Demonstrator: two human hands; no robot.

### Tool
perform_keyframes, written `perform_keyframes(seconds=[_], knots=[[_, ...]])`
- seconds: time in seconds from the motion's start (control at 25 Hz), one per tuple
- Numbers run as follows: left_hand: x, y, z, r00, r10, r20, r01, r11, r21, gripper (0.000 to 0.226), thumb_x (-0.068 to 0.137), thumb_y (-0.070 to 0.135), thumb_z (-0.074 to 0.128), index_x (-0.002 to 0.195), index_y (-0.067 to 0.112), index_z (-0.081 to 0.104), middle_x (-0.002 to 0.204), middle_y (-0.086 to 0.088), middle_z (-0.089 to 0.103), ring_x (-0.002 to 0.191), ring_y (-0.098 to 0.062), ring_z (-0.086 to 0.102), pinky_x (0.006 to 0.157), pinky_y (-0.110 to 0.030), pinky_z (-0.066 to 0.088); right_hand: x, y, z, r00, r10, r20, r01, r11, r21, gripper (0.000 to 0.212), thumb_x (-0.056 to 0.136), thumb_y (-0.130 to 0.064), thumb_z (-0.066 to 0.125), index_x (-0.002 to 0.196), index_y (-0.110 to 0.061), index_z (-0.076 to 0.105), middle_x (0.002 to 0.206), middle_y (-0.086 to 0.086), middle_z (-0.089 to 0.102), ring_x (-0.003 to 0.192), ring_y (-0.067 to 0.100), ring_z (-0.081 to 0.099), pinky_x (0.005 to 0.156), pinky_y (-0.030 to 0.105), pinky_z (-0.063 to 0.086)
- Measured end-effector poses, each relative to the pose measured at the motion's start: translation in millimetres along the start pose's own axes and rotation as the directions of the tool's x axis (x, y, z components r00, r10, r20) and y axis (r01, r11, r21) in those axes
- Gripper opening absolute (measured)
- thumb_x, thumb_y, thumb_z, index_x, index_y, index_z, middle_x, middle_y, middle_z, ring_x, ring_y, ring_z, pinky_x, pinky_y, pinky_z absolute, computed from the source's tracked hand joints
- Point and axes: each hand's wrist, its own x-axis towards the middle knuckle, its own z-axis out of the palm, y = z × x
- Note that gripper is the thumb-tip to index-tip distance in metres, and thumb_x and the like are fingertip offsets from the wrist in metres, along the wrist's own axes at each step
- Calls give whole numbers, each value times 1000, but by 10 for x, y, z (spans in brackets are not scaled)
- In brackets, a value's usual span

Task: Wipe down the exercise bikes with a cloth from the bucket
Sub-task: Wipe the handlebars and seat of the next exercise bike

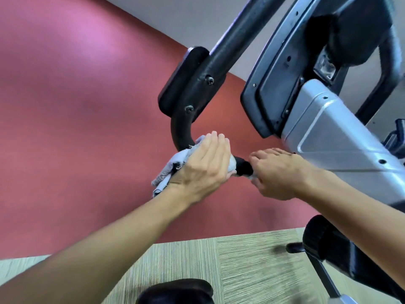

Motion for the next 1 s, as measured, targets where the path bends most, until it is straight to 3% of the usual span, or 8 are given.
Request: perform_keyframes(seconds=[0.16,0.32,0.4,0.52,0.68,0.76,0.84,1.0], knots=[[165,181,32,997,-71,-11,70,994,-89,63,106,55,28,94,4,64,80,-7,58,73,-26,57,82,-38,50,67,76,213,995,22,96,6,961,-275,71,102,-49,44,153,-4,23,153,7,42,146,22,35,124,42,18],[296,362,-2,997,-73,-2,73,997,-14,54,103,56,33,86,11,57,73,-4,55,66,-22,51,76,-37,41,-10,125,259,996,30,80,17,848,-530,74,106,-41,33,158,2,2,160,15,31,151,27,25,124,50,-3],[438,548,-28,997,-57,58,60,997,-49,49,104,46,28,89,9,55,73,-6,57,66,-23,52,74,-41,41,-56,168,308,1000,2,21,11,809,-588,73,106,-44,31,155,6,11,153,20,38,146,32,34,124,51,2],[590,643,-133,975,-50,217,94,975,-201,42,94,38,29,101,4,54,87,-19,60,75,-29,54,80,-49,36,-98,202,349,993,-77,-94,-2,765,-644,61,104,-38,34,144,9,36,138,26,52,132,38,49,118,48,27],[127,222,-126,975,86,203,-81,996,-32,60,102,34,29,145,-7,38,137,-27,53,120,-43,55,104,-52,43,-125,228,378,984,-137,-112,38,781,-623,68,107,-37,23,150,15,14,154,33,32,146,41,32,122,47,19],[-14,68,-76,987,107,121,-117,990,75,59,106,33,28,148,-9,34,131,-26,56,117,-43,58,101,-50,47,-127,238,393,981,-151,-123,42,783,-621,68,107,-34,23,150,16,9,157,34,26,148,42,27,122,48,16],[134,242,3,989,99,106,-110,988,109,60,108,38,26,141,-8,45,110,-22,62,98,-39,63,88,-46,51,-128,219,401,983,-151,-109,46,764,-643,68,108,-33,21,152,16,4,160,34,19,151,42,21,123,48,13],[523,685,25,981,77,181,-63,995,-79,55,103,49,34,117,6,67,87,-6,61,76,-24,59,76,-39,48,-128,221,424,982,-168,-88,69,750,-658,65,107,-31,16,152,15,3,162,32,14,152,42,16,123,49,11]])
